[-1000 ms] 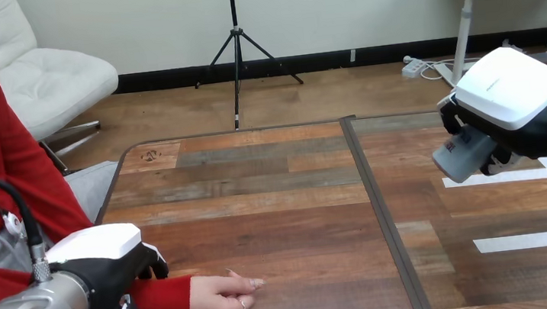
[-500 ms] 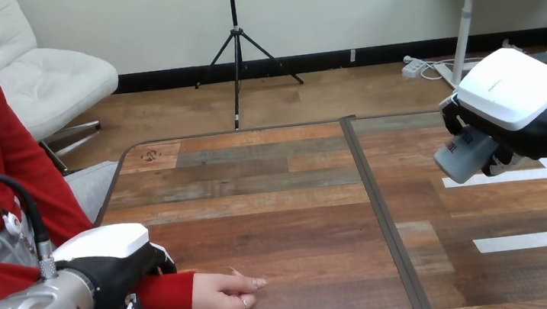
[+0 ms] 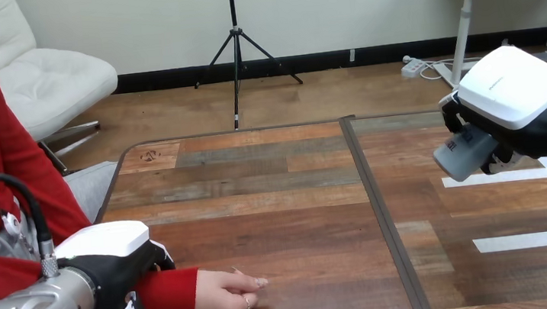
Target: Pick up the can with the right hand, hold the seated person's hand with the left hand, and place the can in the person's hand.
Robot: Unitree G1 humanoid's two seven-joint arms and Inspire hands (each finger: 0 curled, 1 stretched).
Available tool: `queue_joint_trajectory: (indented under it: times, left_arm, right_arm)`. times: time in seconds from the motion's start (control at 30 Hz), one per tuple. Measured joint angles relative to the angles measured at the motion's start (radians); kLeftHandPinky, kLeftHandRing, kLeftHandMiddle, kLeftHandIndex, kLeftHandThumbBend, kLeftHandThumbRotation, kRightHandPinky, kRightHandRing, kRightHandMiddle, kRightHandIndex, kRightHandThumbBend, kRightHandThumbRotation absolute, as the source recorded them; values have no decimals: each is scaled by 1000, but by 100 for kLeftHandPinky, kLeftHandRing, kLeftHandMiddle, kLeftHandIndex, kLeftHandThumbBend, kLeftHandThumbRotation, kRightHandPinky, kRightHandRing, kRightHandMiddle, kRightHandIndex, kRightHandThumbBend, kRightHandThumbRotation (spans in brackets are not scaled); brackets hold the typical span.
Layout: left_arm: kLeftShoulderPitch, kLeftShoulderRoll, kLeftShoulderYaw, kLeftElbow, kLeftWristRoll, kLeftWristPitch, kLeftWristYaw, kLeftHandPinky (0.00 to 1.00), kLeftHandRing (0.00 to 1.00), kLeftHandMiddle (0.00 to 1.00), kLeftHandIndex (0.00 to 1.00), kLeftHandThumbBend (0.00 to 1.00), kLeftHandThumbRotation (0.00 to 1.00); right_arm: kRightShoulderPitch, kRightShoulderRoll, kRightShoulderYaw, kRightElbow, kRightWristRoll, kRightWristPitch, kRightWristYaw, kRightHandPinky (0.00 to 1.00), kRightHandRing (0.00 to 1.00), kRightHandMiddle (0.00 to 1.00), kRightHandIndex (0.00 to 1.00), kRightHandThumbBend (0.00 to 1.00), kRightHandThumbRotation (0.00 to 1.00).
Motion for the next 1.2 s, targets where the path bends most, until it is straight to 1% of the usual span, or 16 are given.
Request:
queue_joint_trajectory:
  times: [0.17, 0.37, 0.47, 0.57, 0.77, 0.87, 0.9, 1.17, 1.2]
  left_arm:
    - [0, -1, -3, 13, 5, -5, 25, 76, 77, 76, 75, 81, 6]
    - [0, -4, -8, 27, 18, -4, 75, 68, 70, 71, 72, 79, 2]
    - [0, -6, -10, 32, 29, -1, 94, 62, 66, 67, 69, 79, 1]
    - [0, -9, -12, 38, 39, 5, 107, 52, 60, 63, 66, 80, 0]
    - [0, -17, -23, 52, 52, 24, 112, 45, 55, 59, 65, 80, 0]
    - [0, -20, -32, 60, 57, 31, 112, 41, 51, 56, 63, 79, 0]
    - [0, -21, -33, 63, 58, 32, 112, 38, 48, 54, 61, 79, 0]
    - [0, -33, -43, 86, 64, 38, 115, 30, 39, 48, 56, 77, 0]
    - [0, -34, -43, 90, 64, 38, 118, 27, 36, 46, 55, 76, 0]
  right_arm:
    - [0, 0, 0, 0, 0, 0, 3, 39, 46, 51, 46, 74, 0]
    - [0, 0, 0, 0, 0, 0, 6, 39, 46, 51, 46, 75, 0]
    - [0, 0, 0, 0, 0, 0, 7, 39, 46, 51, 46, 75, 0]
    - [0, 0, 0, 0, 0, 0, 7, 39, 46, 50, 46, 75, 0]
    - [0, 0, 0, 0, 0, 0, 7, 39, 46, 50, 46, 76, 0]
    - [0, 0, 0, 0, 0, 0, 7, 39, 46, 50, 46, 77, 0]
    - [0, 0, 0, 0, 0, 0, 7, 40, 46, 50, 47, 77, 0]
    - [0, 0, 0, 0, 4, 0, 13, 40, 47, 50, 47, 77, 0]
    - [0, 0, 0, 0, 4, 0, 13, 40, 47, 50, 47, 77, 0]
